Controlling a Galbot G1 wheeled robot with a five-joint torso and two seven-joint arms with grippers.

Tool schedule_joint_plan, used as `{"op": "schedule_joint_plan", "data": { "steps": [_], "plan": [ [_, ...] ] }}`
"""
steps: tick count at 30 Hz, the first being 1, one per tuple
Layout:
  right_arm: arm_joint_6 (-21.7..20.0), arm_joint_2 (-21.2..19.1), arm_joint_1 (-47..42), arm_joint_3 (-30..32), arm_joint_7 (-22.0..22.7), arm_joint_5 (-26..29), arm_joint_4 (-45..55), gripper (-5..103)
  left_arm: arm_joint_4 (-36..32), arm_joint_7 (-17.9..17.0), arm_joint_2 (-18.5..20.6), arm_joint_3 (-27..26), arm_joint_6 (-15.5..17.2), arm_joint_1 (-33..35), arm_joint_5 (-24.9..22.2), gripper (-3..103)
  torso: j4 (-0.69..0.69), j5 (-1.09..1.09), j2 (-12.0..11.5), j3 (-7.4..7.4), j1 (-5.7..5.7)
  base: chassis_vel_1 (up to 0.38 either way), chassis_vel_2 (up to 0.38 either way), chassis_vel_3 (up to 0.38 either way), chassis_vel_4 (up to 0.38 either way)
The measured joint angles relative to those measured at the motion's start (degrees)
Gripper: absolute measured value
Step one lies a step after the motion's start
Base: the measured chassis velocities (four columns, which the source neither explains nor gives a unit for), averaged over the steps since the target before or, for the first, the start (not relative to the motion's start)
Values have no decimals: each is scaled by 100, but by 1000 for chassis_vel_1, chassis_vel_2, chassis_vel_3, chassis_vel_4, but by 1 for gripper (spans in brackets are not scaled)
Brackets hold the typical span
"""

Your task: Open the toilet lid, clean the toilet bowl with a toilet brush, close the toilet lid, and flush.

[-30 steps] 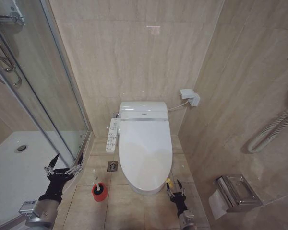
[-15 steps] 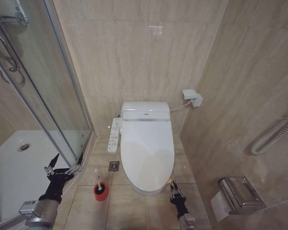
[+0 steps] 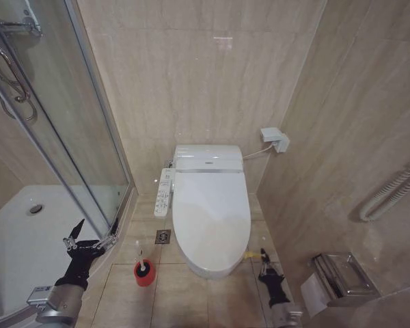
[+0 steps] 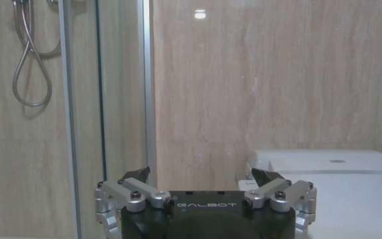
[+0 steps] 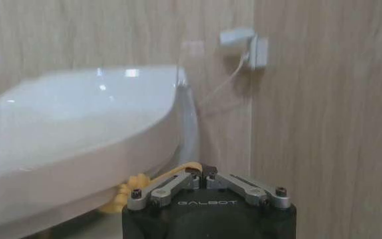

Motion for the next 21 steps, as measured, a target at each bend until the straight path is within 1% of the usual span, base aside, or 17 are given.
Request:
{"op": "schedule_joint_plan", "data": {
  "steps": [1, 2, 5, 6, 8, 9, 10, 13, 15, 16, 19, 20, 21],
  "plan": [
    [-64, -27, -109, 93, -37, 122, 335, 1, 0, 0, 0, 0, 0, 0, 0, 100, 0, 0, 0, 0, 0, 0, 0, 0, 0],
    [-64, -27, -109, 93, -37, 122, 335, 1, 0, 0, 0, 0, 0, 0, 0, 100, 0, 0, 0, 0, 0, 0, 0, 0, 0],
    [-344, -174, -306, 341, -86, 483, 1288, 1, 0, 0, 0, 0, 0, 0, 0, 100, 1, -1, 0, 0, 0, 0, 0, 0, 0],
    [-344, -174, -306, 341, -86, 483, 1288, 1, 0, 0, 0, 0, 0, 0, 0, 100, 1, -1, 0, 0, 0, 0, 0, 0, 0],
    [-656, -331, -299, 526, -84, 795, 1967, 1, 0, 0, 0, 0, 0, 0, 0, 100, 3, -5, 0, 0, 0, 0, 0, 0, 0],
    [-772, -403, -255, 578, -68, 899, 2154, 1, 0, 0, 0, 0, 0, 0, 0, 100, 2, -4, 0, 0, 0, 0, 0, 0, 0],
    [-772, -403, -255, 578, -68, 899, 2154, 1, 0, 0, 0, 0, 0, 0, 0, 100, 2, -4, 0, 0, 0, 0, 0, 0, 0],
    [-1362, -789, 160, 671, 192, 1343, 2869, 1, 0, 0, 0, 0, 0, 0, 0, 100, 3, -3, 0, 1, 0, 0, 0, 0, 0],
    [-1813, -1118, 709, 647, 516, 1707, 3240, 1, 0, 0, 0, 0, 0, -1, 0, 100, 4, -4, -1, 1, 1, 0, 0, 0, 0],
    [-1813, -1118, 709, 647, 516, 1707, 3240, 1, 0, 0, 0, 0, 0, -1, 0, 100, 4, -4, -1, 1, 1, 0, 0, 0, 0],
    [-2288, -1448, 1545, 546, 848, 2086, 3364, 1, 0, 0, 0, 0, 0, 0, 0, 100, 5, -3, -3, 2, 2, 0, 0, 0, 0],
    [-2288, -1448, 1545, 546, 848, 2086, 3364, 1, 0, 0, 0, 0, 0, 0, 0, 100, 5, -3, -3, 2, 2, 0, 0, 0, 0],
    [-2414, -1536, 1824, 497, 952, 2171, 3356, 1, 0, 1, 0, 0, 0, 0, 0, 100, 5, -2, -3, 3, 3, 0, 0, 0, 0]
  ]
}}
